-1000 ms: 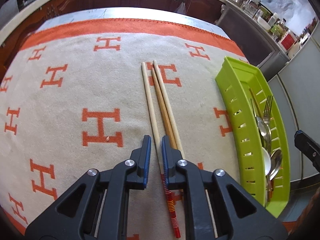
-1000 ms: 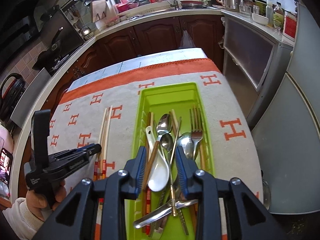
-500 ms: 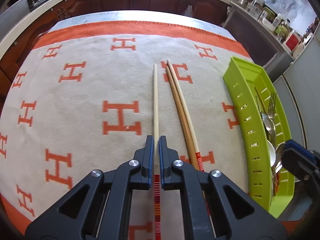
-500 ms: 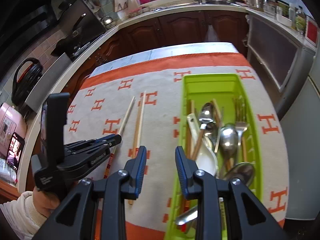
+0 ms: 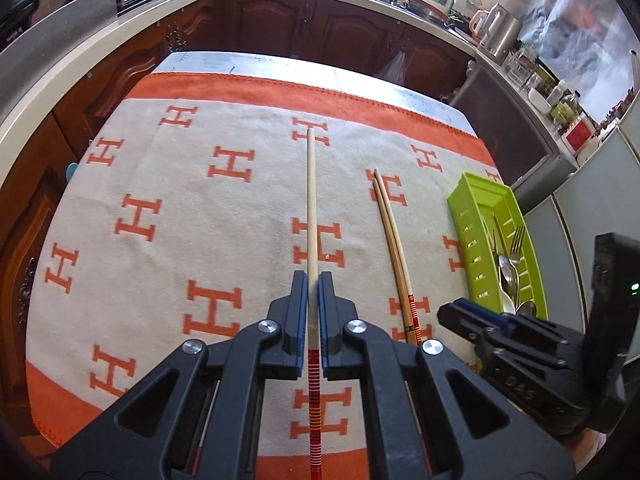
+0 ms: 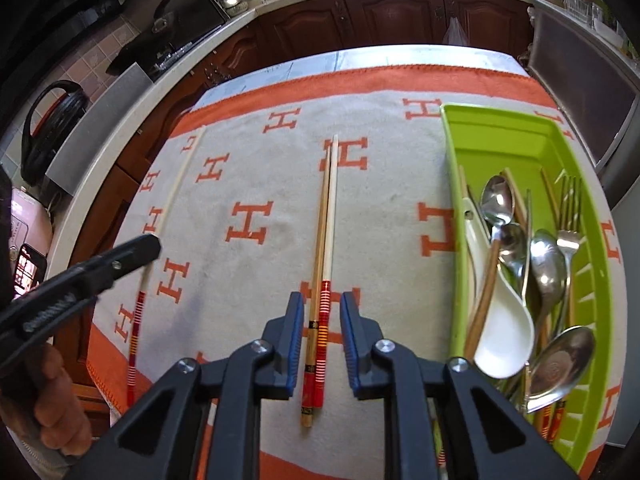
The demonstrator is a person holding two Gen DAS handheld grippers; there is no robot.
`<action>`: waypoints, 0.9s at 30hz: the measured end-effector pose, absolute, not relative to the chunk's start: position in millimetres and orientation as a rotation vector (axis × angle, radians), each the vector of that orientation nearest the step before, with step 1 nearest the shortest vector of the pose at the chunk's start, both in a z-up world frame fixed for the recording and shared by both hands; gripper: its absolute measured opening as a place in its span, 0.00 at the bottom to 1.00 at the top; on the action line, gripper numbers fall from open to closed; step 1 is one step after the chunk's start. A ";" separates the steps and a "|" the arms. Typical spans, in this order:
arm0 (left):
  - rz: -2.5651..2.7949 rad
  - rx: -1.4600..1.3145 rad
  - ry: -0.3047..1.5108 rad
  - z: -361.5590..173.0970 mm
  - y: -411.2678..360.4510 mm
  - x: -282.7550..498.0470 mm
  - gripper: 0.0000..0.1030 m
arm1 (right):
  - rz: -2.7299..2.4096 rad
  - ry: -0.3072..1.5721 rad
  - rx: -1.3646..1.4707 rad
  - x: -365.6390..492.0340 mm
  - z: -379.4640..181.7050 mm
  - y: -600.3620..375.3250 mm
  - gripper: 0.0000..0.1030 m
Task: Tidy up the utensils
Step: 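Carry the chopsticks into the green tray with both tools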
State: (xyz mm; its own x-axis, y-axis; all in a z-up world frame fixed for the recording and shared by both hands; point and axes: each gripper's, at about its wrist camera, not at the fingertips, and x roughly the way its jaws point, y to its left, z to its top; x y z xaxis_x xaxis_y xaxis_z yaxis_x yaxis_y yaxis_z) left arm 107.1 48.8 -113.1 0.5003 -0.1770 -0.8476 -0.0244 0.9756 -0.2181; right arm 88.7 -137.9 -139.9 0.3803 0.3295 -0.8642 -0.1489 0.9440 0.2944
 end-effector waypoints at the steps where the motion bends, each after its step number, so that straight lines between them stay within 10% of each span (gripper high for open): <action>1: -0.090 -0.210 1.042 -112.3 50.4 106.8 0.03 | 0.302 1.149 0.173 90.0 -143.2 -135.9 0.14; 27: -0.094 -0.246 1.080 -124.7 56.2 102.3 0.03 | 0.184 1.149 -0.017 115.6 -172.7 -103.4 0.08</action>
State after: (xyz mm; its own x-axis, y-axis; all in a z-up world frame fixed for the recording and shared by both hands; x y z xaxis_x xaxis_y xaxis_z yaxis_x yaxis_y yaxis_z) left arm 102.3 56.2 -124.7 0.4701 -0.1951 -0.8608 -0.0442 0.9688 -0.2438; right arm 115.6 -103.4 -172.7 0.3958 0.1366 -0.9081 -0.1539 0.9848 0.0810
